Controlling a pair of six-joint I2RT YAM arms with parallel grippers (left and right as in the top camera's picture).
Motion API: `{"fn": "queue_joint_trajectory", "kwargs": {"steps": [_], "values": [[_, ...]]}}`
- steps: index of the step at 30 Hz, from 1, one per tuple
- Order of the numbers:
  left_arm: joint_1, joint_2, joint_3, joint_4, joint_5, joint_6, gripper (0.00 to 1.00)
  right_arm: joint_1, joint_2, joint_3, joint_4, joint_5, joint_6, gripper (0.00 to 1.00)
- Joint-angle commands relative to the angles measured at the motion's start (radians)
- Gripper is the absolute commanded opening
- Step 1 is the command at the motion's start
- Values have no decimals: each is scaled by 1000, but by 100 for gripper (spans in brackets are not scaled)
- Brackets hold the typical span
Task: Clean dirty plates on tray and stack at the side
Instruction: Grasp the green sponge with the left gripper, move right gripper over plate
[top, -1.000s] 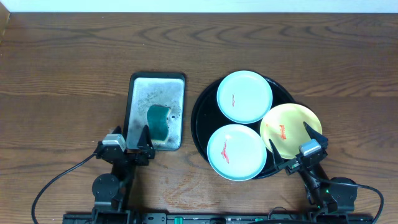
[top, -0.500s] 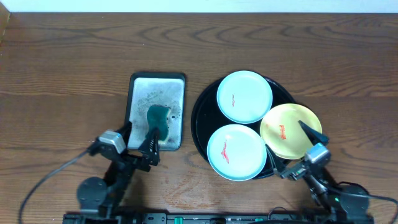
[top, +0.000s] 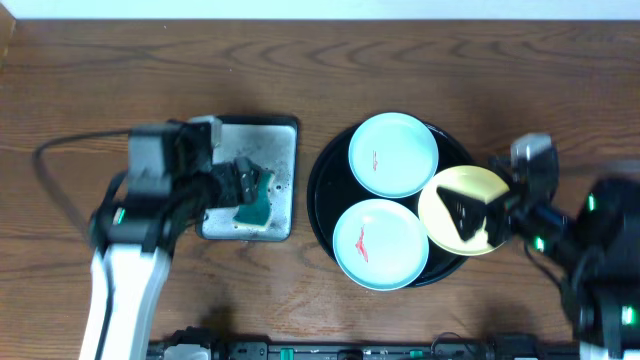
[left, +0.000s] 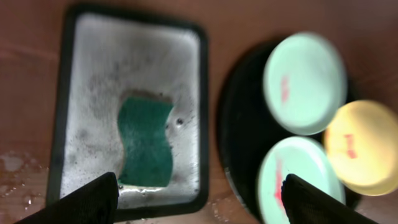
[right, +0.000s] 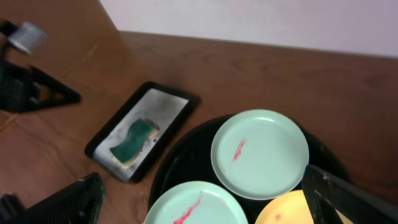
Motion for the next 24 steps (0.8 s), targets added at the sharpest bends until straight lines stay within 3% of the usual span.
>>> {"fn": "queue_joint_trajectory", "kwargs": {"steps": [1, 11, 14, 18, 22, 24], "values": [[7, 125, 17, -19, 6, 35, 84, -6, 107, 77, -31, -5, 0, 99], [4, 461, 16, 58, -66, 35, 82, -6, 251, 82, -51, -39, 11, 99], [-12, 552, 15, 74, -78, 34, 74, -6, 271, 82, -79, 24, 11, 99], [-35, 656, 14, 94, -134, 11, 54, -6, 290, 82, -109, 72, 11, 99], [-45, 710, 14, 111, -134, -3, 15, -6, 303, 82, -109, 82, 11, 99], [-45, 705, 17, 108, -133, -15, 7, -6, 306, 82, -95, 66, 12, 99]]}}
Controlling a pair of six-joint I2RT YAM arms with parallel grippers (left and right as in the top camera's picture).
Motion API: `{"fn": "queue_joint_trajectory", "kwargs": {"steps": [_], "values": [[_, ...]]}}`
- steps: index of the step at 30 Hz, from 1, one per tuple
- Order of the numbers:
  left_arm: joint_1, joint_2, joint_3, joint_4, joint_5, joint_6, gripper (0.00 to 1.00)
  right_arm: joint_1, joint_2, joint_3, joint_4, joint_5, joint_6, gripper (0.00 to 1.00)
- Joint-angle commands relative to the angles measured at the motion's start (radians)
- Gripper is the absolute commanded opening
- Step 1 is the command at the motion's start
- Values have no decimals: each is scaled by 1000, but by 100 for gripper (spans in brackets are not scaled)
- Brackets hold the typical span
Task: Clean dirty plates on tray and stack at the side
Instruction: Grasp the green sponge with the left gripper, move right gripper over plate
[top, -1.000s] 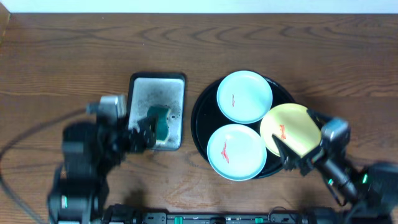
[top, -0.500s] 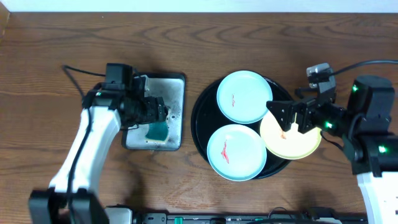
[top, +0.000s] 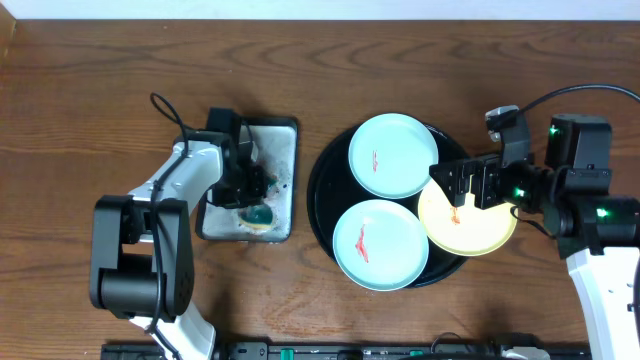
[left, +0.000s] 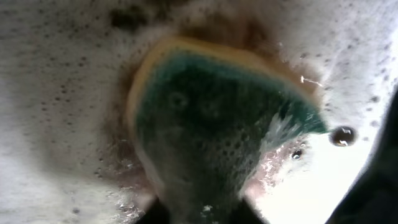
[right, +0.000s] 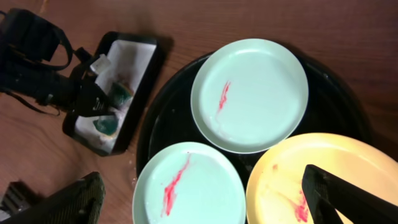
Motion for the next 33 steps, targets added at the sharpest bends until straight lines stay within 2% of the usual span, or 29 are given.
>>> {"fn": "queue_joint_trajectory", "kwargs": {"steps": [1, 2, 3, 5, 6, 7, 8, 10, 13, 17, 22, 23, 25, 29, 30, 33], "values": [[0, 25, 3, -7, -55, -18, 7, -6, 5, 18, 16, -9, 10, 99], [0, 15, 9, -14, -55, -18, 7, -5, 6, 18, 23, -21, 9, 99], [0, 2, 16, -25, -55, -19, 8, -5, 8, 18, 30, -21, 0, 95], [0, -32, 32, -49, -55, -22, 8, 2, 19, 19, 58, -3, -12, 74], [0, -53, 41, -60, -55, -22, 13, 8, 26, 22, 63, 21, 1, 65], [0, -75, 48, -71, -55, -22, 28, 19, 35, 32, 57, 56, 10, 60], [0, -99, 54, -80, -55, -22, 37, 33, 48, 53, 37, 97, 10, 59], [0, -150, 56, -94, -54, -22, 52, 67, 91, 123, -28, 214, 9, 65], [-2, -207, 56, -108, -55, -21, 59, 105, 174, 234, -105, 314, 14, 73], [-2, -212, 36, -100, -63, -21, 59, 108, 246, 269, -109, 313, 89, 77], [-2, -147, -41, -39, -96, -21, 59, 109, 320, 269, -106, 305, 107, 79], [-2, -127, -55, -26, -95, -21, 56, 109, 333, 269, -105, 305, 107, 79], [-2, -87, -64, -14, -95, -22, 43, 105, 357, 269, -99, 306, 107, 79], [-2, -47, -64, 2, -88, -45, 10, 98, 404, 268, -63, 319, 84, 82], [-2, -47, -64, 6, -88, -45, 8, 97, 421, 268, -52, 327, 84, 82], [-2, -61, -50, -3, -89, -45, 7, 96, 487, 268, -34, 335, 76, 81]]}}
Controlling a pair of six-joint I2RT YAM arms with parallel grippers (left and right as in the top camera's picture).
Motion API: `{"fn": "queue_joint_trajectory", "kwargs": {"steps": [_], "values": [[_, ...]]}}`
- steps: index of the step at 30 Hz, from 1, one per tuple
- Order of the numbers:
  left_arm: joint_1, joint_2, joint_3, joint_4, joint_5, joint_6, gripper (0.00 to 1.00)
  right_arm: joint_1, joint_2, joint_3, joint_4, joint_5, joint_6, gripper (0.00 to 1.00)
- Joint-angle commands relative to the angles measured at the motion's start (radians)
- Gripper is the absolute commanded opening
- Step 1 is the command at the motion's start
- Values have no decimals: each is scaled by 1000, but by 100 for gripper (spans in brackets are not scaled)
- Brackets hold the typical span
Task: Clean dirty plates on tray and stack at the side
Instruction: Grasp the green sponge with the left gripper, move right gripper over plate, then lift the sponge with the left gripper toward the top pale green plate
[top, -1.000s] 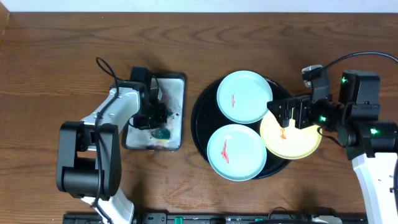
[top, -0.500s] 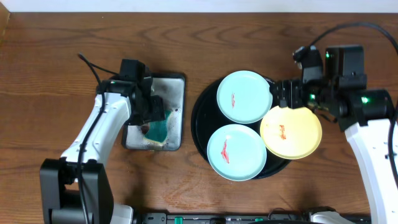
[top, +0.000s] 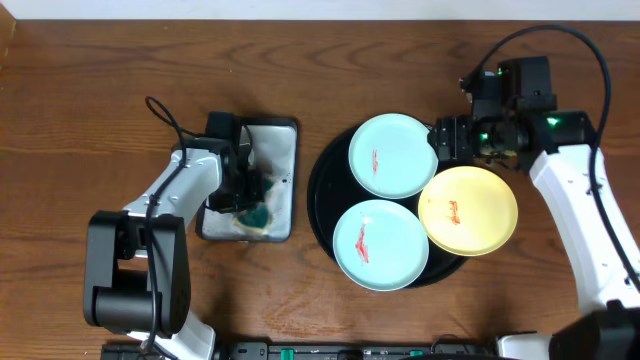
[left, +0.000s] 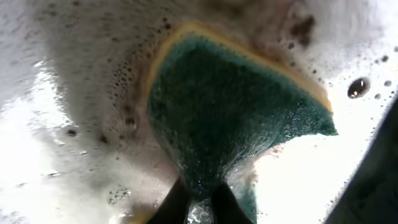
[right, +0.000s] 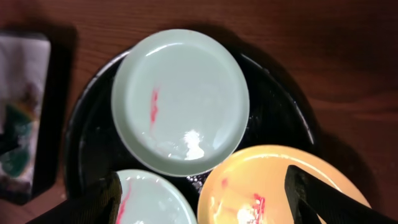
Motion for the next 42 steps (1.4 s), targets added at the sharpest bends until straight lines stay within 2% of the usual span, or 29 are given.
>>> {"fn": "queue_joint_trajectory", "kwargs": {"steps": [1, 7, 14, 18, 22, 25, 29, 32, 35, 42], "values": [[3, 5, 10, -19, -27, -13, 7, -5, 80, 9, 14, 22, -10, 80], [2, -68, 112, -127, -27, -13, 8, -5, 221, 9, 77, 22, -11, 72], [2, -199, 135, -153, 19, -13, 7, -5, 341, 9, 128, 19, -59, 65], [2, -253, 135, -141, 98, -13, 7, -4, 410, 9, 180, -19, -58, 48], [2, -290, 135, -105, 198, -14, 7, 0, 444, 9, 192, -77, -53, 18], [2, -293, 135, -60, 260, -46, 7, 8, 443, 9, 191, -75, -19, 1], [-17, -288, 135, 16, 271, -106, 7, 25, 442, 9, 161, 0, 170, 1], [-63, -278, 134, 105, 271, -153, 7, 39, 442, 9, 161, 14, 233, 1], [-126, -260, 134, 209, 267, -195, 7, 58, 443, 9, 169, 14, 238, 1], [-284, -124, 138, 456, 229, -408, 7, 103, 447, 3, 180, 43, 200, 1]]}}
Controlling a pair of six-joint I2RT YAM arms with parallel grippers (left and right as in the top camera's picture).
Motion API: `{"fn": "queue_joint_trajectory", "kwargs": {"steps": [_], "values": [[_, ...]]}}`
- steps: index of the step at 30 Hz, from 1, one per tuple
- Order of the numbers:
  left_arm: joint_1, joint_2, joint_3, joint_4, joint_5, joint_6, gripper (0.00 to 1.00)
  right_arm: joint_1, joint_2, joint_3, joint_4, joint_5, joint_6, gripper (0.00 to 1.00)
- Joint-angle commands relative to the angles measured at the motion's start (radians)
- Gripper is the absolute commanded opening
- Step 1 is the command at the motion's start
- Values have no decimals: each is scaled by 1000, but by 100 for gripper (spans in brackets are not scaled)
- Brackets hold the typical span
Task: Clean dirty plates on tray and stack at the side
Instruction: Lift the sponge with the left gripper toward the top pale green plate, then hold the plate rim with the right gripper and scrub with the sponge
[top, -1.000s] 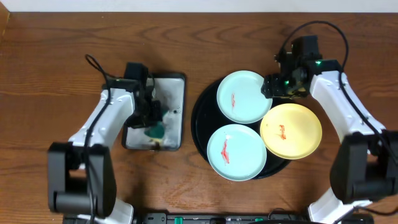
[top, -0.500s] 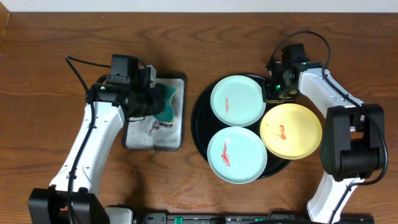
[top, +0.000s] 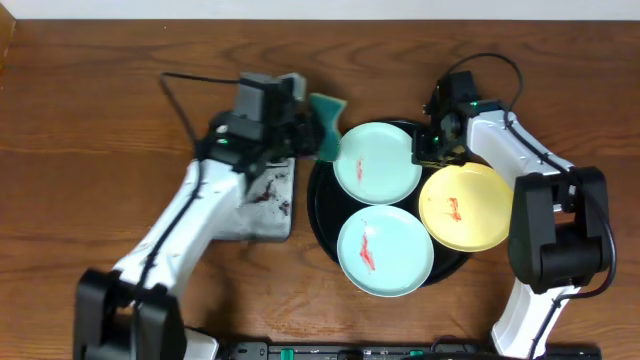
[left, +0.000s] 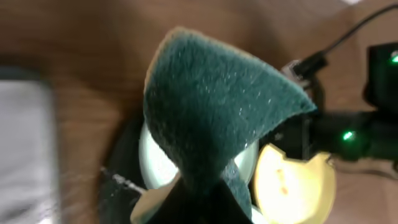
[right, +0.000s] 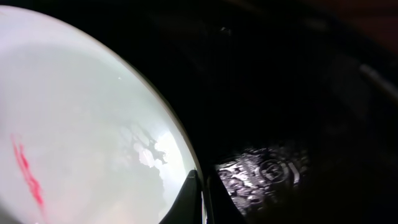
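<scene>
My left gripper (top: 312, 122) is shut on a green sponge (top: 326, 110), held in the air over the far left rim of the round black tray (top: 322, 205). In the left wrist view the sponge (left: 211, 112) fills the middle. Three plates streaked with red lie on the tray: an upper teal plate (top: 375, 162), a lower teal plate (top: 385, 250) and a yellow plate (top: 467, 207). My right gripper (top: 431, 150) is shut on the upper teal plate's right rim; up close its fingertips (right: 194, 190) pinch that rim (right: 177, 140).
A rectangular metal tray (top: 268, 200) with soapy residue sits left of the black tray, under my left arm. Bare wooden table (top: 90, 120) lies all around. The right arm's cable loops above the yellow plate.
My left gripper has come up out of the soapy tray with the sponge and now hangs beside the upper teal plate. My right gripper has dropped and shut on that plate's rim.
My left gripper stood open above the sponge in the soapy tray, my right gripper open over the yellow plate. Then the left was down on the sponge and gripped it in the foam, the right open over the plates. Now sponge and plate are both held.
</scene>
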Motion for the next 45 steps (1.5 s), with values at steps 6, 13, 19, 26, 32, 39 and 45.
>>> {"fn": "queue_joint_trajectory", "kwargs": {"steps": [6, 13, 19, 26, 32, 39, 45], "values": [[-100, 254, 100, 111, 13, -193, 7, 39, -1, 0, -5, 21, -26, 1], [-153, 418, 121, 153, 20, -269, 7, 40, -1, 0, -13, 22, -32, 1], [-169, 520, 121, 120, 2, -242, 7, 39, -1, 0, -16, 22, -32, 1], [-166, 498, 160, -185, -397, -108, 7, 39, -1, 0, -32, 22, -33, 1], [-167, 485, 270, -386, -638, -35, 7, 38, -1, 0, -35, 22, -32, 1], [-181, 493, 284, -304, -393, -35, 7, 39, -1, 0, -39, 22, -32, 1], [-231, 525, 277, -150, -138, -141, 7, 39, -1, 0, -39, 22, -32, 1]]}}
